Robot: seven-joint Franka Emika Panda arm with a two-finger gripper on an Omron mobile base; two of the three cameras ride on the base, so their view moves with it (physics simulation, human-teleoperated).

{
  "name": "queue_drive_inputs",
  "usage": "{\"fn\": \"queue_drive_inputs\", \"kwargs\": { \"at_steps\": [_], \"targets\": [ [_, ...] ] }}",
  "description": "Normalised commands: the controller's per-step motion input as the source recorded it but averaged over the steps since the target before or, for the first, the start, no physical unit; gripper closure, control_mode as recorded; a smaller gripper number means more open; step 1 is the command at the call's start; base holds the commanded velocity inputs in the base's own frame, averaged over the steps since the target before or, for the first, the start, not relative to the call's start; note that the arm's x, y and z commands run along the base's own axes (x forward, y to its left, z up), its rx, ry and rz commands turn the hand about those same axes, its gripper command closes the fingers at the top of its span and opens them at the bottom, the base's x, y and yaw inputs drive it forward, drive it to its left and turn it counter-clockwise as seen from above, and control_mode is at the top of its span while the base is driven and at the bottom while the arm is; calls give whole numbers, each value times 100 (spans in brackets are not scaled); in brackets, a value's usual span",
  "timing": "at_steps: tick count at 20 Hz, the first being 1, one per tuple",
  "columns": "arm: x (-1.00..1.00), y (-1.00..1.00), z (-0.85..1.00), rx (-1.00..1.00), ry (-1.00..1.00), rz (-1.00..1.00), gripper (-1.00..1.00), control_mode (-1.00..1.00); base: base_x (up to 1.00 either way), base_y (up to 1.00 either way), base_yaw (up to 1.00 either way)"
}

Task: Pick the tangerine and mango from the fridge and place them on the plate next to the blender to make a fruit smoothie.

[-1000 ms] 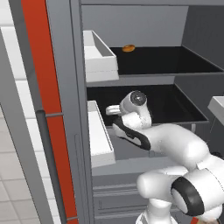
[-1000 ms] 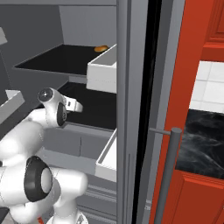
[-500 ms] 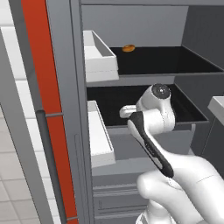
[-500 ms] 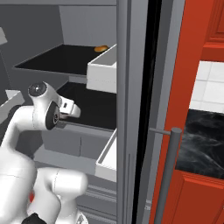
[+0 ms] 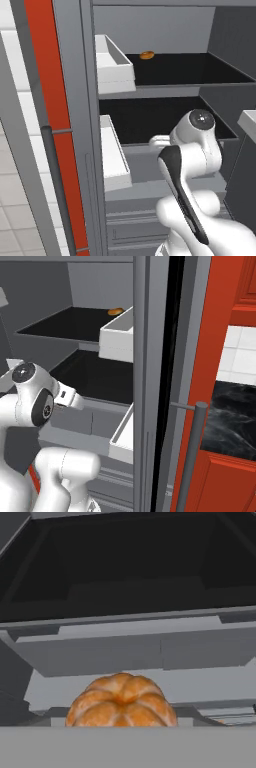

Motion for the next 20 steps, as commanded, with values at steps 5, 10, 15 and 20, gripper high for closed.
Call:
{"fn": "queue_drive_inputs", "kwargs": {
  "at_steps": [5, 10, 15, 20],
  "targets": [
    [-78, -1, -2, 0, 5, -13, 100, -100, 0, 0, 0],
    [0, 0, 0, 0, 0, 0, 100, 100, -100, 0, -22],
    [0, 0, 0, 0, 0, 0, 100, 100, -100, -1, -31],
    [0, 0, 0, 0, 0, 0, 100, 100, -100, -9, -54]
  ]
}}
